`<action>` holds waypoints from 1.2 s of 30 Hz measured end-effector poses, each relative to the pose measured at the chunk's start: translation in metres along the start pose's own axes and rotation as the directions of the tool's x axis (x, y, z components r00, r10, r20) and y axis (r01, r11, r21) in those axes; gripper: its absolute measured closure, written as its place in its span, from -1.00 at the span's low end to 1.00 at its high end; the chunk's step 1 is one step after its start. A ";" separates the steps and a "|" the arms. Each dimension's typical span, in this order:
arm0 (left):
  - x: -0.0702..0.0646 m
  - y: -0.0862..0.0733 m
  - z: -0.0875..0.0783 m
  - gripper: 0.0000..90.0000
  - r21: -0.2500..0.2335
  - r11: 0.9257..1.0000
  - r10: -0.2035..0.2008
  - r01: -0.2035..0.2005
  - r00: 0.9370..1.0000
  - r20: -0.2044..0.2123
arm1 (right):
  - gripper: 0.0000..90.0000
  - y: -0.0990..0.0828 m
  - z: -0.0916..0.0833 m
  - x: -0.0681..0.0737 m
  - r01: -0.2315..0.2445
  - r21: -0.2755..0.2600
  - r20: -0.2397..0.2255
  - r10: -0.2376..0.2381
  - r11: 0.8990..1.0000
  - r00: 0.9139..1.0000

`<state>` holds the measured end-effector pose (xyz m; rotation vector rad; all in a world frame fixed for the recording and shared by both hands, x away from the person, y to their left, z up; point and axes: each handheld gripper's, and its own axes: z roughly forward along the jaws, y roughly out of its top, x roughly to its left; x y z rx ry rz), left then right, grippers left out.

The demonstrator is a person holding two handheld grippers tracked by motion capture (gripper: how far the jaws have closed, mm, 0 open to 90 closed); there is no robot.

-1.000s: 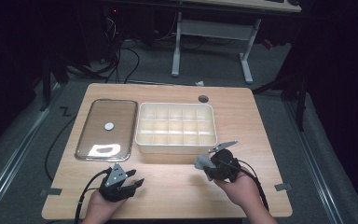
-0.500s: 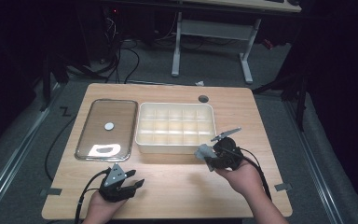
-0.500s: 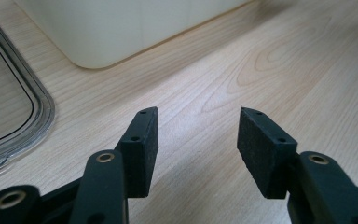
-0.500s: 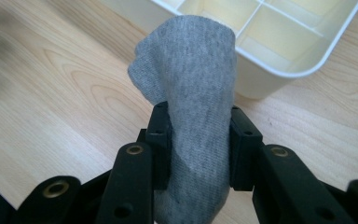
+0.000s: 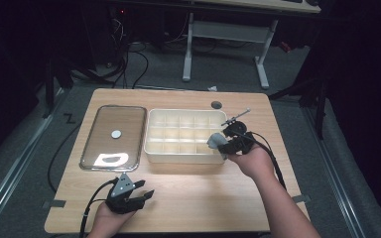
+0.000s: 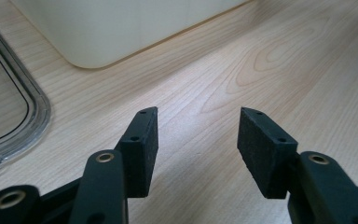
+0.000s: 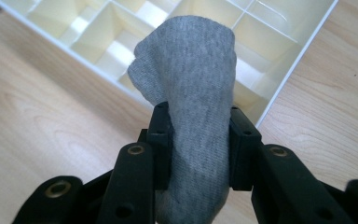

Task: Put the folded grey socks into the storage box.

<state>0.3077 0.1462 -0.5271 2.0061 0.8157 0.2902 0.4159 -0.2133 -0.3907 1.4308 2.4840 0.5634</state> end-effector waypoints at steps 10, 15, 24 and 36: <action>-0.001 0.000 0.000 0.08 0.006 1.000 0.024 -0.023 1.000 -0.007 | 0.53 0.019 0.044 -0.015 -0.047 0.159 0.056 0.039 0.986 0.998; -0.001 0.001 0.000 0.08 0.008 1.000 0.025 -0.025 1.000 -0.004 | 0.55 0.024 0.052 -0.014 -0.032 0.224 0.095 0.011 0.974 0.995; -0.003 0.000 0.001 0.08 0.004 0.999 0.033 -0.033 0.999 -0.011 | 0.58 0.028 0.073 -0.008 -0.008 0.314 0.106 -0.027 0.950 0.994; -0.002 -0.001 0.003 0.08 0.014 0.999 0.030 -0.030 1.000 -0.009 | 0.57 0.025 0.090 -0.010 -0.027 0.353 0.075 0.000 0.935 0.997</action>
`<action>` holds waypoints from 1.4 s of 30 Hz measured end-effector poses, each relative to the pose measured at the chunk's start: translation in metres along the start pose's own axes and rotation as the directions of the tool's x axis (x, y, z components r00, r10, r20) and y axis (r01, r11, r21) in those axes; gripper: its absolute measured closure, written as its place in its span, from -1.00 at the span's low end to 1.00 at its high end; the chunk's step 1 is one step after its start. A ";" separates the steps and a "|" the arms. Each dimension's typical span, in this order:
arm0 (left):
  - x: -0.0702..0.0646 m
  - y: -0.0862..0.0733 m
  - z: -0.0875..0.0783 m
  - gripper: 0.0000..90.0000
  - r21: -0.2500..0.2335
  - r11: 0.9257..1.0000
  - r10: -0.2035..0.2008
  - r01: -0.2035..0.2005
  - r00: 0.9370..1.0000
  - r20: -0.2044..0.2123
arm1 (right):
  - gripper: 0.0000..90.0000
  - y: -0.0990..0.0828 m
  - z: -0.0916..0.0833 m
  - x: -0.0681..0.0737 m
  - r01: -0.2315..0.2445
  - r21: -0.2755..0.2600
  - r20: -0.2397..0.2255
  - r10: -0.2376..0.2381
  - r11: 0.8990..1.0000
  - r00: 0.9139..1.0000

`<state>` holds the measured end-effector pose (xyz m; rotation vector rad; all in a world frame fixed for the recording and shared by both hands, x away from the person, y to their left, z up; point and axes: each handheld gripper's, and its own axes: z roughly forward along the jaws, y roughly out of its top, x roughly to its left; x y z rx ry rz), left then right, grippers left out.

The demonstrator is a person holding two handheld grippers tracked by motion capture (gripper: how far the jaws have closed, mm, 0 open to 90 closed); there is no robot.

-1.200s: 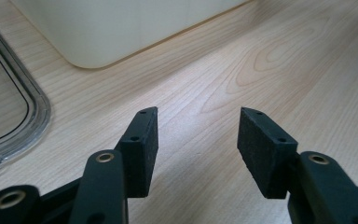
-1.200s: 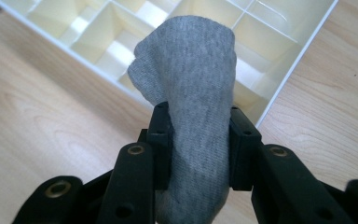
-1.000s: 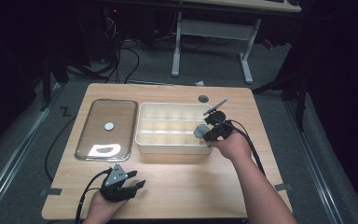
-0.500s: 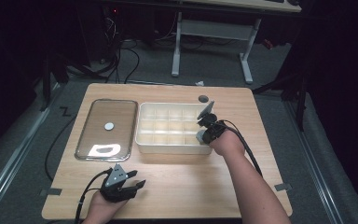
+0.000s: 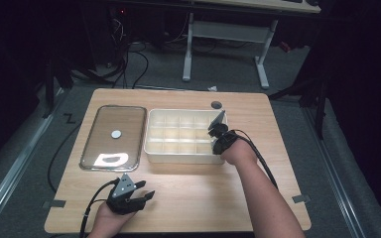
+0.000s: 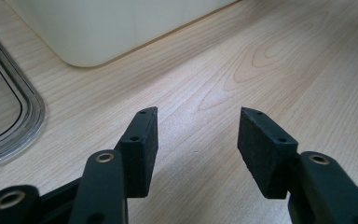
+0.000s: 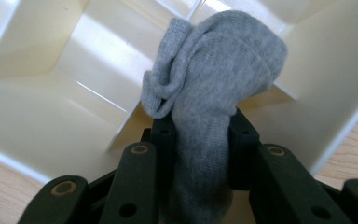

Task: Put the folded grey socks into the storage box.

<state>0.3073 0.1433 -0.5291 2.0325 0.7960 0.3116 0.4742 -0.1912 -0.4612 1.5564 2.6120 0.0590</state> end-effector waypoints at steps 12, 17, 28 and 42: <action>-0.001 0.000 0.002 0.08 0.017 1.000 0.008 -0.008 1.000 0.004 | 0.57 0.001 0.004 0.003 0.016 0.003 0.018 -0.016 1.000 1.000; -0.002 0.000 0.002 0.07 0.021 1.000 0.009 -0.010 1.000 0.008 | 0.56 0.001 0.004 0.003 0.008 0.005 0.015 -0.008 1.000 1.000; -0.001 0.000 0.000 0.07 0.005 1.000 -0.002 0.001 1.000 0.017 | 0.42 0.003 -0.001 0.001 0.004 0.008 0.002 -0.004 1.000 1.000; 0.001 0.001 0.000 0.07 0.005 1.000 -0.008 0.008 1.000 0.024 | 0.21 0.004 -0.013 -0.002 -0.009 0.018 -0.026 0.010 1.000 1.000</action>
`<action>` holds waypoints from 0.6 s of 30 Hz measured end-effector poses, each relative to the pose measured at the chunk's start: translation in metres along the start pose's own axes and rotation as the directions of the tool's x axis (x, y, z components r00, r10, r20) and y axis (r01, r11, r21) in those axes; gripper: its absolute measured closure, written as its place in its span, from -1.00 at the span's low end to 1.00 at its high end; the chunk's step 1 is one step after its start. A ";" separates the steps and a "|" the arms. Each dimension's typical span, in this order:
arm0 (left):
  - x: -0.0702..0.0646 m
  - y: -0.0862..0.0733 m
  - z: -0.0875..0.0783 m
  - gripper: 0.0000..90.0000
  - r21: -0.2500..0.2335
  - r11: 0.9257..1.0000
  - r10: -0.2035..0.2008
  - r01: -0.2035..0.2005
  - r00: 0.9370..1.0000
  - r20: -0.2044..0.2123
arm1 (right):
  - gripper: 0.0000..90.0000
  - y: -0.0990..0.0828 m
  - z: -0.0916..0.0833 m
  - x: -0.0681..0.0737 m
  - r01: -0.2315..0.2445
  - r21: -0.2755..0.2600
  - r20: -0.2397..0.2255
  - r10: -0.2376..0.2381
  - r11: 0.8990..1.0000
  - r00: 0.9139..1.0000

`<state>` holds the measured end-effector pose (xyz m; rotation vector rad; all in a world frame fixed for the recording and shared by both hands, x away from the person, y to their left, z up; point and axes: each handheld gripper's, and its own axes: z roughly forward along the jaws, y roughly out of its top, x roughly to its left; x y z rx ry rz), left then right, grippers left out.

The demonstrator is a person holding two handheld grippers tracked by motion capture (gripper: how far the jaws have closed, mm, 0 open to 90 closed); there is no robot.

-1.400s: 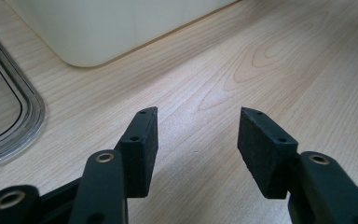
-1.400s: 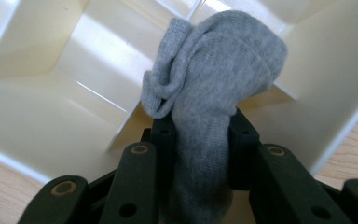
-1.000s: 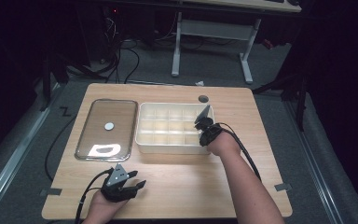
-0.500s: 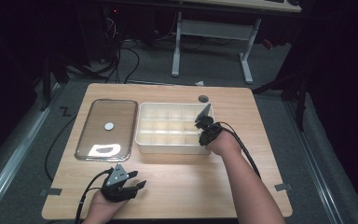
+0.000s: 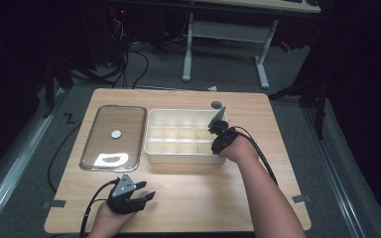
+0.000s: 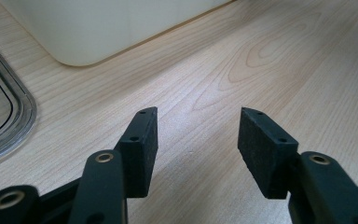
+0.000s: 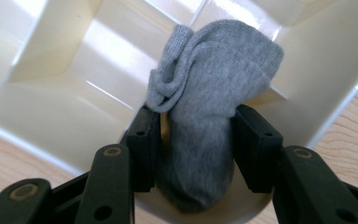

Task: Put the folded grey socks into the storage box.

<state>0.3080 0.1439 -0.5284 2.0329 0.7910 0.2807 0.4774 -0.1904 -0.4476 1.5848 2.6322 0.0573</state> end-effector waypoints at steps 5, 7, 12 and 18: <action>0.000 0.000 0.000 0.07 -0.001 1.000 -0.001 0.001 1.000 0.000 | 0.16 -0.003 -0.015 0.000 -0.003 -0.047 -0.026 0.002 0.999 1.000; 0.000 0.000 0.000 0.07 0.000 1.000 0.000 0.000 1.000 0.000 | 0.17 -0.004 -0.024 -0.001 0.006 -0.076 -0.042 -0.010 0.997 0.999; 0.002 0.000 0.000 0.07 0.000 1.000 -0.002 0.002 1.000 0.002 | 0.53 -0.005 -0.040 -0.003 0.009 -0.125 -0.067 -0.018 0.992 0.998; 0.001 0.000 0.000 0.07 -0.003 1.000 -0.003 0.003 1.000 0.000 | 0.92 -0.005 -0.030 -0.005 0.013 -0.072 -0.023 -0.015 0.997 1.000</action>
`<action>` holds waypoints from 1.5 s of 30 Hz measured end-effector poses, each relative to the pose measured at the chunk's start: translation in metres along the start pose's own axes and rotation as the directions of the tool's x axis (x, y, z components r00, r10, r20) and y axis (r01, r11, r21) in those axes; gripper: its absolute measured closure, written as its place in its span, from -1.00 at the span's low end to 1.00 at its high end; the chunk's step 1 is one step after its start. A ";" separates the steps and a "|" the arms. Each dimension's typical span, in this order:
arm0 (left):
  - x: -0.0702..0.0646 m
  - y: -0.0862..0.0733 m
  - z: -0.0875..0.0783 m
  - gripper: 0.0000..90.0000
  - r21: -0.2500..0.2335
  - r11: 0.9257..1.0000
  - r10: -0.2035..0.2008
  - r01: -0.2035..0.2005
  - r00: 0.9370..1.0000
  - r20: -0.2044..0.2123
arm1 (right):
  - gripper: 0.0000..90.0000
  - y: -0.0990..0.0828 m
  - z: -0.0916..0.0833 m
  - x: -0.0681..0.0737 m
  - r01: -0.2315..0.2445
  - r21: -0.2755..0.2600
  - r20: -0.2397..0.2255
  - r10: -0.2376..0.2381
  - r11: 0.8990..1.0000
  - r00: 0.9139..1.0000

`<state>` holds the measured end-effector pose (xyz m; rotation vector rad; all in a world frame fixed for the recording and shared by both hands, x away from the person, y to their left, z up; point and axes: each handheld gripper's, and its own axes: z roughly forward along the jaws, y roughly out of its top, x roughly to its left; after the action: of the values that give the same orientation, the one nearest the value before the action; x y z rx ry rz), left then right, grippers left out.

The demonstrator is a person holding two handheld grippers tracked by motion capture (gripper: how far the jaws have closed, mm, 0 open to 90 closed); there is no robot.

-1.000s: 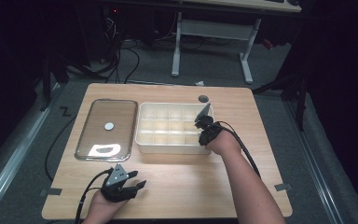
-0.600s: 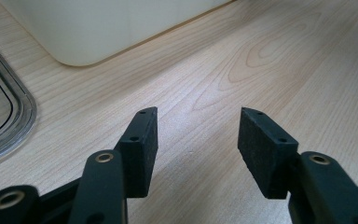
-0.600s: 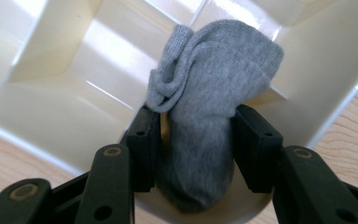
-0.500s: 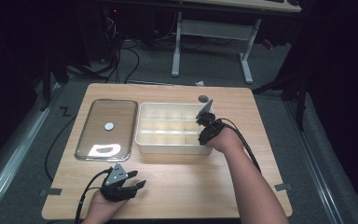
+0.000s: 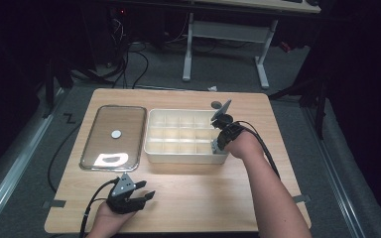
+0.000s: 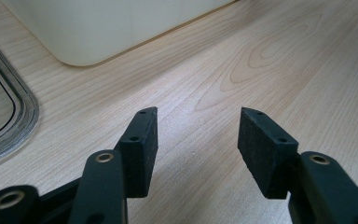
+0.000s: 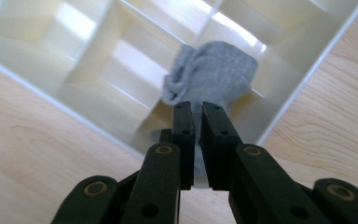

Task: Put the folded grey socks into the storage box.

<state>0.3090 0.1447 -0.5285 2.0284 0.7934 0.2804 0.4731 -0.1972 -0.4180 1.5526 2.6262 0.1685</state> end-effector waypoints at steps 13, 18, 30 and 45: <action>0.000 0.000 0.000 0.07 0.006 1.000 0.000 -0.001 1.000 0.002 | 0.95 -0.003 0.038 -0.003 -0.008 0.073 -0.003 0.008 0.997 1.000; 0.000 0.000 0.001 0.07 0.004 1.000 0.000 0.000 1.000 0.004 | 0.82 -0.004 0.017 -0.004 -0.032 0.031 -0.024 0.032 0.999 0.999; 0.000 -0.001 0.001 0.07 0.008 1.000 0.002 -0.002 1.000 -0.002 | 0.70 0.007 0.011 -0.010 -0.082 -0.022 0.009 0.082 0.996 0.997; 0.000 -0.002 0.001 0.07 0.009 1.000 0.008 -0.008 1.000 -0.005 | 1.00 0.015 0.029 -0.005 -0.041 0.036 0.050 0.039 0.999 0.998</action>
<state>0.3089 0.1450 -0.5305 2.0405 0.7906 0.2871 0.4920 -0.1934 -0.4446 1.6006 2.5760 0.0838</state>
